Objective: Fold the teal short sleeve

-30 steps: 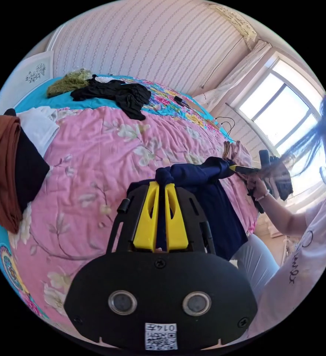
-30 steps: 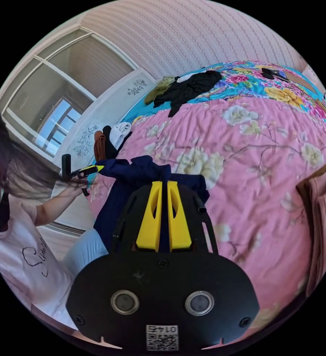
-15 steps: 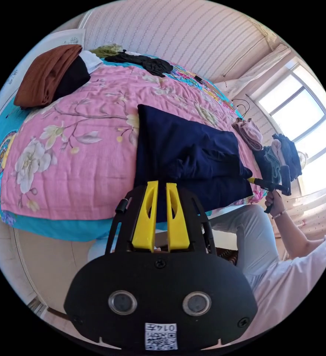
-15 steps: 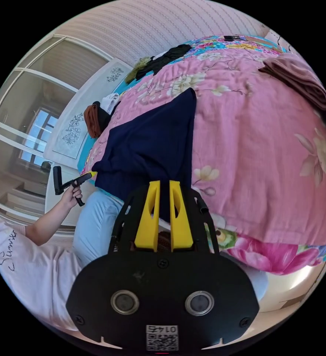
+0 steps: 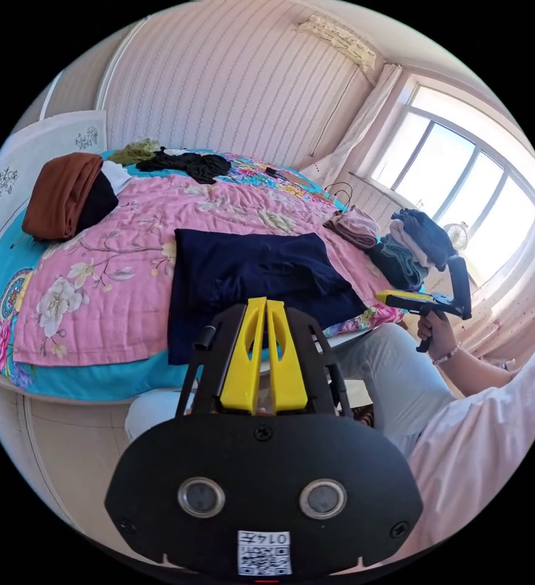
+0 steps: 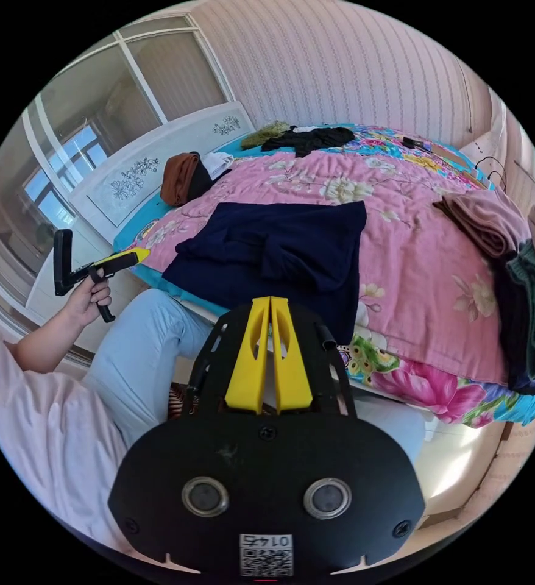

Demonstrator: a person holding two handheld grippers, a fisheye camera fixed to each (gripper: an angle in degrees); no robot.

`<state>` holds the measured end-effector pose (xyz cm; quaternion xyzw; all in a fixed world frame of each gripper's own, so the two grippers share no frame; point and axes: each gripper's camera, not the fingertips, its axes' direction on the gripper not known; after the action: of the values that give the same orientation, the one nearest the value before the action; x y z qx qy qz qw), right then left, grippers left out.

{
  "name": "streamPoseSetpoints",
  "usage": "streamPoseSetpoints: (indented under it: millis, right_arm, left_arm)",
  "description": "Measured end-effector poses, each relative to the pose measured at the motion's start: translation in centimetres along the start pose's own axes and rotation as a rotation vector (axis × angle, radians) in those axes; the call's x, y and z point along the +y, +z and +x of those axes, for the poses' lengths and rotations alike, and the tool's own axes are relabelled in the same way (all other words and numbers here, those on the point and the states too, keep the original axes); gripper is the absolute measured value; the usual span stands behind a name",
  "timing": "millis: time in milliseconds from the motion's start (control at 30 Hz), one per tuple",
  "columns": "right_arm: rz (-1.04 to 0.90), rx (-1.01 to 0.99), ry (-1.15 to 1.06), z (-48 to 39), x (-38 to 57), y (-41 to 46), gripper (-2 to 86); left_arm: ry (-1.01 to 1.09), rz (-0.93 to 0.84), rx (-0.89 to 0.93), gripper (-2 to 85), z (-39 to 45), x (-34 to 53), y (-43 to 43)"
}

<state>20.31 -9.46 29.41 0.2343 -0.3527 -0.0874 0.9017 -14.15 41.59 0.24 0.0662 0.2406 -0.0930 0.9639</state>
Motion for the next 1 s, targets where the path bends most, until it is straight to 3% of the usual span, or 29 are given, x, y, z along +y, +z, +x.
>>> streamPoseSetpoints:
  millis: [200, 500, 833, 1000]
  right_arm:
    - [-0.113, -0.084, 0.048, -1.0, 1.3, 4.1, -0.1]
    - [-0.144, -0.178, 0.025, -2.3, 1.2, 7.2, 3.0]
    - [-0.159, 0.115, -0.008, -0.9, -1.0, 8.9, 8.3]
    - [-0.326, 0.024, 0.062, 1.4, -0.7, 12.3, 3.1]
  left_arm:
    - [0.028, -0.044, 0.076, 5.2, 1.8, -0.8, 2.3]
    - [0.049, -0.145, -0.018, 6.6, 2.5, -1.0, 4.2]
    - [0.086, -0.125, -0.138, 8.6, 1.3, -2.9, 4.2]
    - [0.098, -0.265, -0.154, 1.0, 1.2, -3.6, 7.9]
